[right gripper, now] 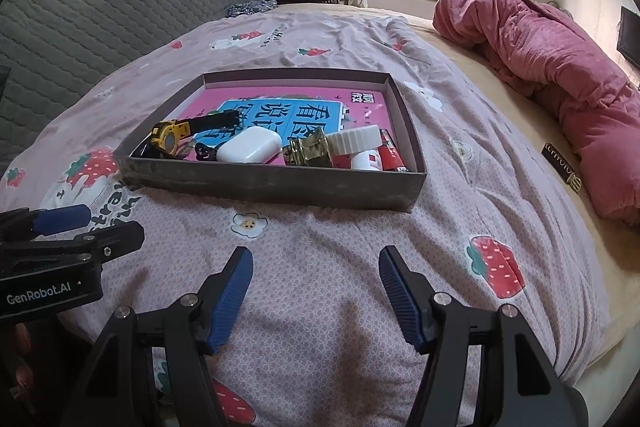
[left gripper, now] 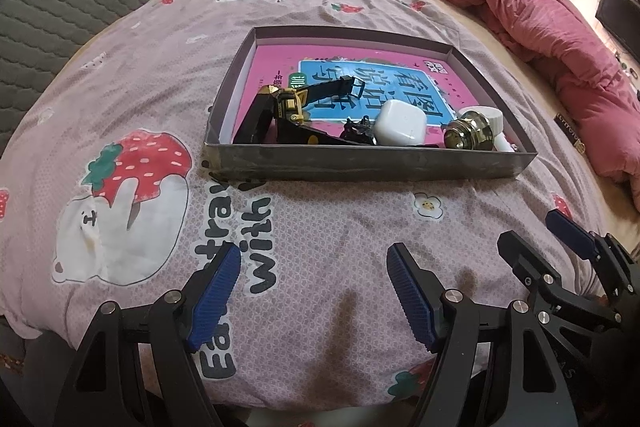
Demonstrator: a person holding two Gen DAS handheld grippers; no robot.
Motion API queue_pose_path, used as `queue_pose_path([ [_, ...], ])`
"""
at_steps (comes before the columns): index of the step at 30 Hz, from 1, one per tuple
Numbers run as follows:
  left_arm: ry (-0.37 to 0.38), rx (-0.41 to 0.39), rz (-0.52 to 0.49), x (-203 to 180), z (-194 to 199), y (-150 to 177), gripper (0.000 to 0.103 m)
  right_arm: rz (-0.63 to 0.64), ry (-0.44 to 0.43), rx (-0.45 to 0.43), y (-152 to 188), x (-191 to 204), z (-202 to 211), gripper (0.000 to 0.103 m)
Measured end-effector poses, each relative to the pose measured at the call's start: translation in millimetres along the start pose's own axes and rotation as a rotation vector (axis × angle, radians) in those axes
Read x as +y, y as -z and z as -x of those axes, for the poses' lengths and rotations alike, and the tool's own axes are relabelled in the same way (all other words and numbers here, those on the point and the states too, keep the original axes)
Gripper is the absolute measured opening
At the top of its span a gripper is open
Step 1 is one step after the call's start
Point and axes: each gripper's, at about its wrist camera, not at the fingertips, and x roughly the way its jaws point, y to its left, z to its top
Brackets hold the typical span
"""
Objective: Organize rigid objects
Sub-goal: 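Withdraw both tools up and back from the tray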
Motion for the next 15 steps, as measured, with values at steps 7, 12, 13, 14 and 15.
queue_pose_path([
  [7, 0.000, -0.001, -0.002, -0.2, -0.9, -1.2, 0.077, 0.003, 0.001, 0.000, 0.2, 0.5, 0.1, 0.065],
  [12, -0.014, -0.029, -0.005, 0.8, 2.6, -3.6, 0.077, -0.003, 0.004, 0.007, 0.5, -1.9, -1.7, 0.065],
  [13, -0.017, -0.034, -0.005, 1.4, 3.2, -4.1, 0.077, -0.005, 0.003, 0.007, 0.5, -2.8, -2.5, 0.065],
  [14, -0.018, -0.039, -0.001, 2.5, 3.6, -4.8, 0.077, -0.007, 0.003, 0.007, 0.5, -3.6, -2.9, 0.065],
  [15, -0.018, -0.039, 0.004, 4.1, 3.8, -5.2, 0.077, -0.009, 0.005, 0.007, 0.6, -4.6, -3.0, 0.065],
])
